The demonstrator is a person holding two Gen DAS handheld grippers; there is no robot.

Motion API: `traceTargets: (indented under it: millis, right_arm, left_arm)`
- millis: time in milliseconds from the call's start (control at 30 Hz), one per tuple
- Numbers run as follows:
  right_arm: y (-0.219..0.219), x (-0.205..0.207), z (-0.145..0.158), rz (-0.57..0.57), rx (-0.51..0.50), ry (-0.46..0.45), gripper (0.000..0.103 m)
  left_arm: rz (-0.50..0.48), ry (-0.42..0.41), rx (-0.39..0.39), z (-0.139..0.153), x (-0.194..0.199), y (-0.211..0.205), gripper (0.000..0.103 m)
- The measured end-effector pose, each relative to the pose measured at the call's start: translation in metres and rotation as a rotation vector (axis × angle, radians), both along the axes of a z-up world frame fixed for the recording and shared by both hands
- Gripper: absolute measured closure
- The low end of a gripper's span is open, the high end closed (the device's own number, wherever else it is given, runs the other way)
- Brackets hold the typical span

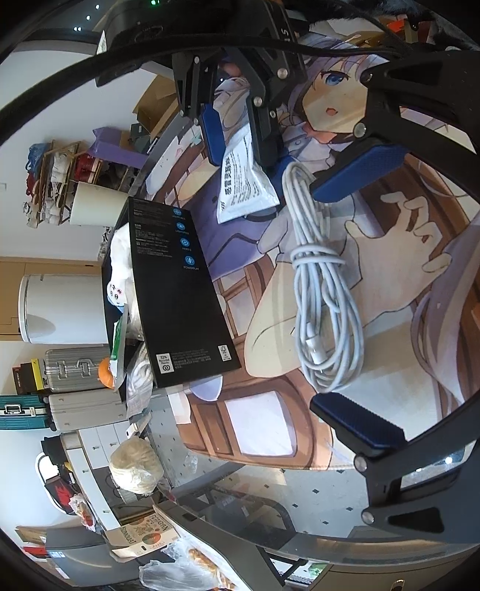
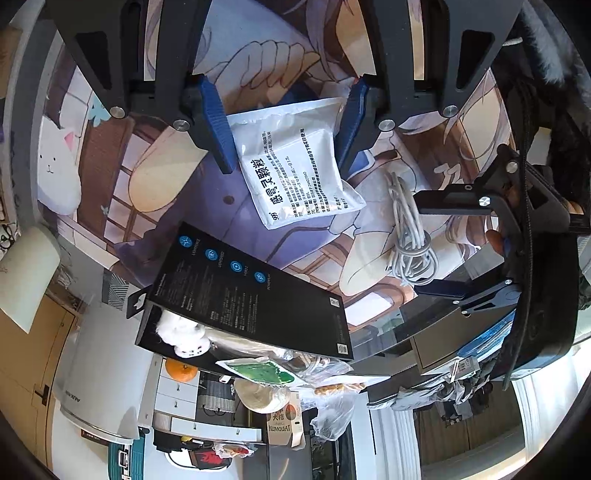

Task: Organize soft objects
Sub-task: 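Grasp the white coiled cable with the left gripper while the right holds the sachet, then carry the coiled cable and white sachet over the black box with both grippers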

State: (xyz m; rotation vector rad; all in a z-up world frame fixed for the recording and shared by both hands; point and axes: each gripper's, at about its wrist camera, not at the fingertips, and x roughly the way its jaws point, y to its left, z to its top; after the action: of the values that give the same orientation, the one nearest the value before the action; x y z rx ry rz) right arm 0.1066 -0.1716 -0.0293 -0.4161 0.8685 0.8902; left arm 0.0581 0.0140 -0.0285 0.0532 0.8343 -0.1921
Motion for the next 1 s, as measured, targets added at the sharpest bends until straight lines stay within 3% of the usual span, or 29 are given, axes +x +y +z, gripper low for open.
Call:
traceTargets:
  millis: [100,167,300,1000]
  right_arm:
    - [-0.001,0.0,0.002,-0.002,0.005,-0.002,0.048]
    - [-0.003,0.001,0.002,-0.005,0.009,-0.003,0.048]
    - [-0.004,0.001,0.002,-0.01,0.01,-0.002,0.048]
    - [-0.01,-0.002,0.019,-0.025,0.059,-0.053,0.048]
  left_arm:
    - [0.007,-0.005,-0.027,0.001,0.0,0.005,0.002]
    - [0.009,-0.007,-0.045,0.001,0.0,0.008,0.015]
    - [0.025,0.012,-0.036,-0.003,0.003,0.01,0.031]
    - [0.047,-0.108,-0.08,0.018,-0.012,0.016,0.033]
